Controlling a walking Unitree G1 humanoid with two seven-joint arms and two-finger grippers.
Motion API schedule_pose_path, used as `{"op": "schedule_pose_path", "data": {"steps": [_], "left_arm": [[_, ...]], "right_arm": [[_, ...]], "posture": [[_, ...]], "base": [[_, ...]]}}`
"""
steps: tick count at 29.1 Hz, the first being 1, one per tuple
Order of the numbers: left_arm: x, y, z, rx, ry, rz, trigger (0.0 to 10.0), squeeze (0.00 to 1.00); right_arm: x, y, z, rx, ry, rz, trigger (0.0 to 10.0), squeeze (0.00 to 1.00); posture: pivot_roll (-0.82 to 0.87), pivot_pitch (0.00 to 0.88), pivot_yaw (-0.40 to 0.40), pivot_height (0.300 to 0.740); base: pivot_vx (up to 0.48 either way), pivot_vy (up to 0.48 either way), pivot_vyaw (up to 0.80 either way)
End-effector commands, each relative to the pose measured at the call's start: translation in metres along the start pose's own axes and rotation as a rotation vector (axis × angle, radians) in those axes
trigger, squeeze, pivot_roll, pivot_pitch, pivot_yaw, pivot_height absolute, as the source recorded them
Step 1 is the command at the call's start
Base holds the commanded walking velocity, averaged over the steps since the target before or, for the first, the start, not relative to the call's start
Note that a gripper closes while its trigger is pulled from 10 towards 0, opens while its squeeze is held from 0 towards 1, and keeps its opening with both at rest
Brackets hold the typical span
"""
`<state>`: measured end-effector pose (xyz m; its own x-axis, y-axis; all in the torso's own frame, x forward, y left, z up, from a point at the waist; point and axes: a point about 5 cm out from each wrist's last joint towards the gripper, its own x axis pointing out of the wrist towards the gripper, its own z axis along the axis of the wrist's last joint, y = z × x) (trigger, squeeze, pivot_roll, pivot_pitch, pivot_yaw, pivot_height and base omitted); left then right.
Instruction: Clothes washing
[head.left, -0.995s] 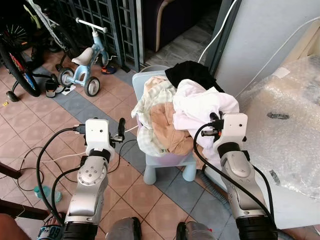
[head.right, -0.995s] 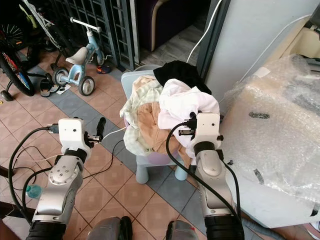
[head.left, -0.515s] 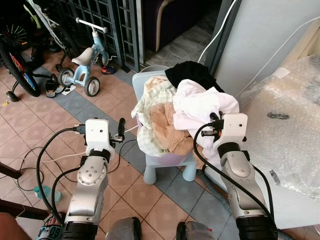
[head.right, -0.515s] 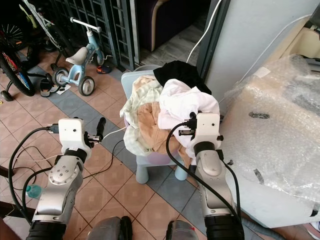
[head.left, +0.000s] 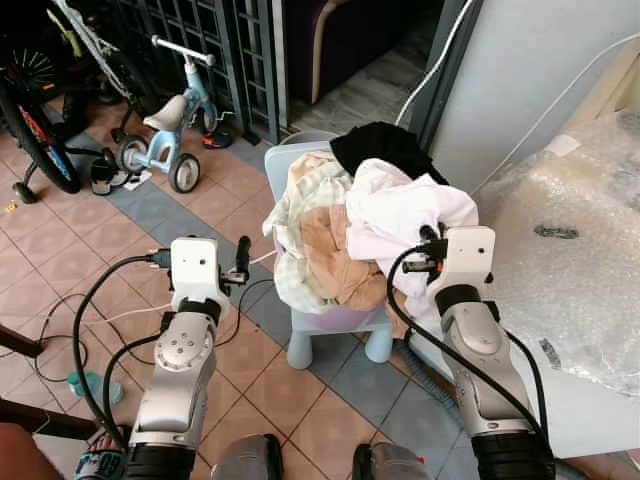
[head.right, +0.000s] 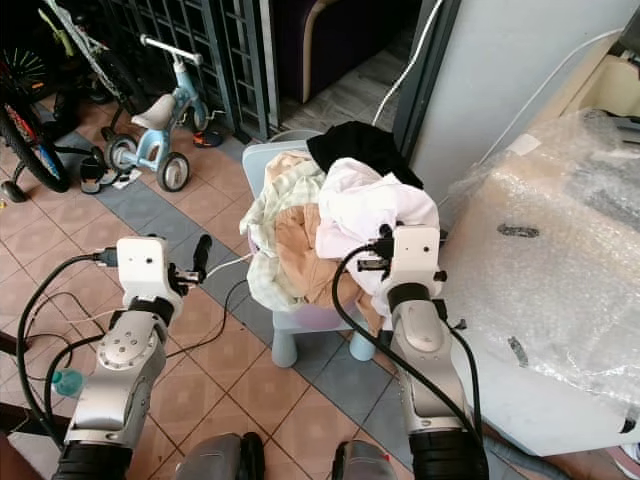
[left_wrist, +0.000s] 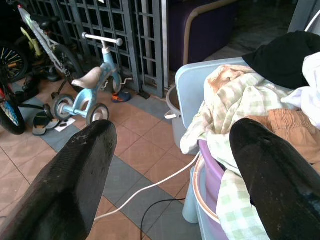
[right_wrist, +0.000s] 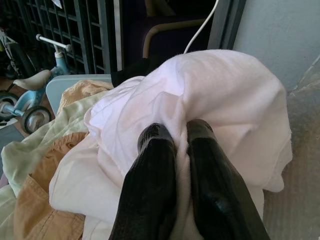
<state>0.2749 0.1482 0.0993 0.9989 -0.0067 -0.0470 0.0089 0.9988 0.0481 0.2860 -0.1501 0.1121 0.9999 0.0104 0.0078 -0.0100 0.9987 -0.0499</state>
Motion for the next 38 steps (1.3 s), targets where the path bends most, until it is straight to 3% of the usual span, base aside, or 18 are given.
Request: {"op": "schedule_pose_path", "data": {"steps": [1, 23, 27, 33, 37, 38], "left_arm": [[-0.037, -0.002, 0.011, -0.04, 0.034, -0.093, 10.0, 0.0], [-0.037, -0.002, 0.011, -0.024, 0.031, -0.091, 10.0, 0.0], [-0.024, -0.003, 0.01, -0.104, 0.016, -0.009, 10.0, 0.0], [-0.025, -0.003, 0.009, -0.047, 0.038, -0.008, 10.0, 0.0], [-0.021, -0.004, 0.01, -0.044, 0.064, 0.021, 10.0, 0.0], [-0.019, -0.005, 0.012, -0.045, 0.059, 0.014, 10.0, 0.0]], "right_arm": [[-0.023, -0.005, 0.007, 0.013, 0.044, 0.062, 10.0, 0.0], [-0.022, -0.009, 0.006, 0.018, 0.051, 0.039, 10.0, 0.0], [-0.021, -0.009, 0.016, 0.051, -0.029, 0.129, 10.0, 0.0], [-0.017, -0.017, 0.022, 0.059, -0.04, 0.089, 10.0, 0.0], [-0.014, -0.013, 0.02, -0.027, -0.008, 0.102, 10.0, 0.0], [-0.014, -0.01, 0.019, 0.001, 0.001, 0.117, 10.0, 0.0]], "posture": [[0.0, 0.087, -0.032, 0.74], [0.0, 0.09, -0.032, 0.74], [-0.03, 0.087, -0.03, 0.74], [-0.03, 0.1, -0.029, 0.74], [-0.03, 0.104, -0.028, 0.74], [-0.03, 0.104, -0.028, 0.74]], "base": [[0.0, 0.0, 0.0], [0.0, 0.0, 0.0], [0.0, 0.0, 0.0], [0.0, 0.0, 0.0], [0.0, 0.0, 0.0], [0.0, 0.0, 0.0]]}}
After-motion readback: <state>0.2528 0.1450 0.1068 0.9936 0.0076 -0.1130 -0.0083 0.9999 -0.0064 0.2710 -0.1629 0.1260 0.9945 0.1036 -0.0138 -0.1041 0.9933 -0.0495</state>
